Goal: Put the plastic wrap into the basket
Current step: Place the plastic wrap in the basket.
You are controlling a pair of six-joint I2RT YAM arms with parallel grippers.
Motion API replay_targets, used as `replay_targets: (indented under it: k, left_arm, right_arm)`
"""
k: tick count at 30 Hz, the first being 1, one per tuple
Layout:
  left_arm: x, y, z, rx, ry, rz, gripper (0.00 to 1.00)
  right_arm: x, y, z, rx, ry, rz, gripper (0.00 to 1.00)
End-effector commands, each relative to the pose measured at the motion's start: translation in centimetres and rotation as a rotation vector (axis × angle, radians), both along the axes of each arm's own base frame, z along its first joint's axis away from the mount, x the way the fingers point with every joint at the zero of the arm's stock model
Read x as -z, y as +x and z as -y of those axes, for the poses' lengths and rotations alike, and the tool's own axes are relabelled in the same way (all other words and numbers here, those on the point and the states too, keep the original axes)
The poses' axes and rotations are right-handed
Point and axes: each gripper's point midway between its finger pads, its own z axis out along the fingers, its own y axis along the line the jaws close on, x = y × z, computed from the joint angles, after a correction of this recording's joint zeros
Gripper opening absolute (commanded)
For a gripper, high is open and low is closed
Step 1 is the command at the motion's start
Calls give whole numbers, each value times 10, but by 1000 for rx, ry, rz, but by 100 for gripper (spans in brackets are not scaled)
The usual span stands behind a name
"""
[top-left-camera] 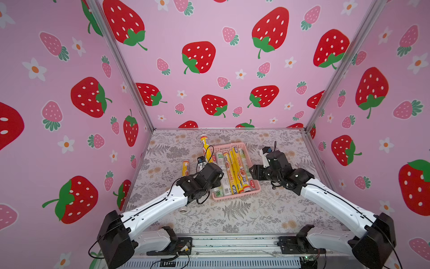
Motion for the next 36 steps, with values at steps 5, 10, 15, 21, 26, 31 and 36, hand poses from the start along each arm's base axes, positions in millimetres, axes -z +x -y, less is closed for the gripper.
replay_targets:
  k: [5, 10, 15, 21, 26, 31, 36]
  left_arm:
    - [0, 35, 56, -4, -110, 55, 39]
    - [21, 47, 80, 19, -86, 12, 40]
    - [38, 48, 88, 16, -68, -34, 39]
    - [51, 44, 96, 45, -57, -76, 41]
    - [61, 43, 107, 70, -59, -112, 44]
    - [66, 41, 111, 90, -47, -132, 56]
    - [56, 38, 105, 101, -31, -119, 71]
  right_arm:
    - [0, -6, 9, 1, -5, 23, 67]
    - [2, -9, 12, 5, -4, 25, 67]
    - [8, -10, 13, 4, -11, 15, 67]
    - [14, -8, 10, -1, -14, 4, 67]
    - [17, -7, 8, -6, -15, -5, 67]
    - [18, -7, 9, -3, -19, -5, 67]
    - [18, -6, 9, -5, -21, -6, 67]
